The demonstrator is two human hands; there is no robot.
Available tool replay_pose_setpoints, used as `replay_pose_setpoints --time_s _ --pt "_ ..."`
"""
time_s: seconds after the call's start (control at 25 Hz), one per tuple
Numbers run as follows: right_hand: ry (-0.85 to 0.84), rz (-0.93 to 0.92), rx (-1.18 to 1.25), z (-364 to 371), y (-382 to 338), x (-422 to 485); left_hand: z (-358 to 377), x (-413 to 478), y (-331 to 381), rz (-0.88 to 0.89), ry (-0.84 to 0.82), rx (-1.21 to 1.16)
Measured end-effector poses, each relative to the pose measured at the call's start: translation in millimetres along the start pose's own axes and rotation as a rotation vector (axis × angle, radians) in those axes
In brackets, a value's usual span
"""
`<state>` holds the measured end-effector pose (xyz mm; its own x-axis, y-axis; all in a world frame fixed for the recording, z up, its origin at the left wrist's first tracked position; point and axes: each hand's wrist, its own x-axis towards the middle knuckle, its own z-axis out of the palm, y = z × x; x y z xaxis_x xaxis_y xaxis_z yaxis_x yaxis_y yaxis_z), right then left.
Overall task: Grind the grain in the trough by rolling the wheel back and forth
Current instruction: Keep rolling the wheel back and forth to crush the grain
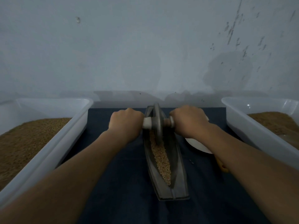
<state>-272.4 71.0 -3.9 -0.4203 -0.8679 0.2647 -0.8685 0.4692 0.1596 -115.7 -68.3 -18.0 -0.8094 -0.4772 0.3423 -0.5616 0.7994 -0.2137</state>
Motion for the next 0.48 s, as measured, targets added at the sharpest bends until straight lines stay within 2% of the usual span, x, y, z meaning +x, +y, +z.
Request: replay_pose_setpoints --time_s 0.24,0.36,0.48 --pt "0.233 -0.116 -0.108 1 7 -81 -12 -65 -6 0.114 0.105 0.048" --pt "0.146 -0.07 -0.092 -2 6 -90 -20 -74 -3 0.098 0.085 0.047" --pt "0.15 -0.04 -0.077 4 6 -68 -10 -53 -3 0.06 0.06 0.046"
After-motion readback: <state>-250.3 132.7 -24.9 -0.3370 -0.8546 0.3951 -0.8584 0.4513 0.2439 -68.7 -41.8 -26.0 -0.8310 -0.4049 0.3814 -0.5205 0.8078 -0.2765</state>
